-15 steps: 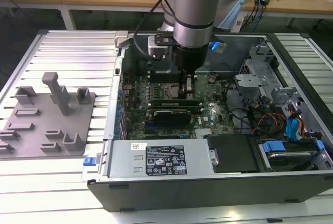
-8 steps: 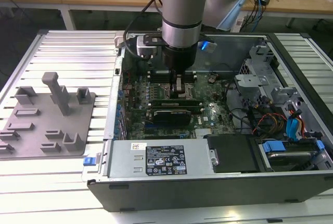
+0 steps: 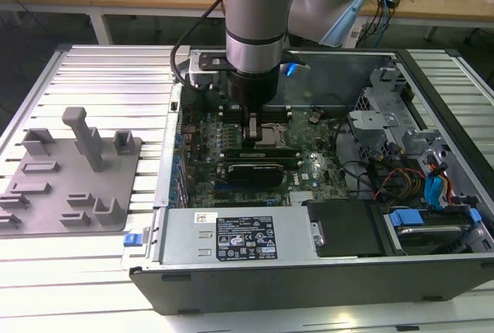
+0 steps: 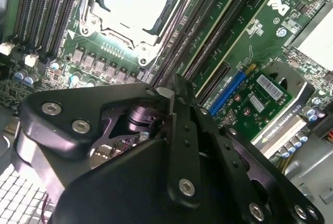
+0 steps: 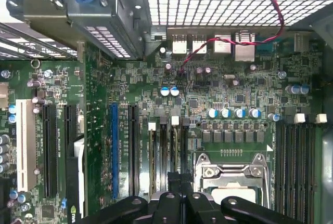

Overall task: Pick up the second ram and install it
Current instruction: 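Press down the second ram until it locks into place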

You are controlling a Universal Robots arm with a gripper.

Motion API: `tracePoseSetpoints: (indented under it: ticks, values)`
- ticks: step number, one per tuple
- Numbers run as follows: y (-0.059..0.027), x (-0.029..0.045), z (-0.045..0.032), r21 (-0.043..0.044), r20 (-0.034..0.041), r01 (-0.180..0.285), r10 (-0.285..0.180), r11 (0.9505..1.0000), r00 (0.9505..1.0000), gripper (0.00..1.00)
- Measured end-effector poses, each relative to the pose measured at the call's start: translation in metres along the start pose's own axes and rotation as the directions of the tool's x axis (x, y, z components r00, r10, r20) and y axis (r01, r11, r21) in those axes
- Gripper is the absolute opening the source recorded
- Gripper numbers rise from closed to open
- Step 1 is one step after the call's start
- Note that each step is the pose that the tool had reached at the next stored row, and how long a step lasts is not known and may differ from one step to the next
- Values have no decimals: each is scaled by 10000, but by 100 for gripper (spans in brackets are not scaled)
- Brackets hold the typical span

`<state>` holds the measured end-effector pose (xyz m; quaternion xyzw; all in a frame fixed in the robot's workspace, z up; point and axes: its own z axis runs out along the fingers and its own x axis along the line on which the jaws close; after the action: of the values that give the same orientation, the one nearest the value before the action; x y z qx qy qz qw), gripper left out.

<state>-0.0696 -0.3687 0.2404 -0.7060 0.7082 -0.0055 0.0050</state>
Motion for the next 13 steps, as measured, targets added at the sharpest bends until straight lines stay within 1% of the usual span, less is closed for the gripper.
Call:
tracePoseSetpoints:
  ticks: [2,4,12,13]
  values:
    - [0,0,0,-1,-2,0,0,10000,10000,8]
    - [1,0,32,0,-1,-1,1,10000,10000,8]
    - [1,0,68,-1,-2,0,0,10000,10000,8]
    - [2,0,87,1,-3,-1,1,10000,10000,8]
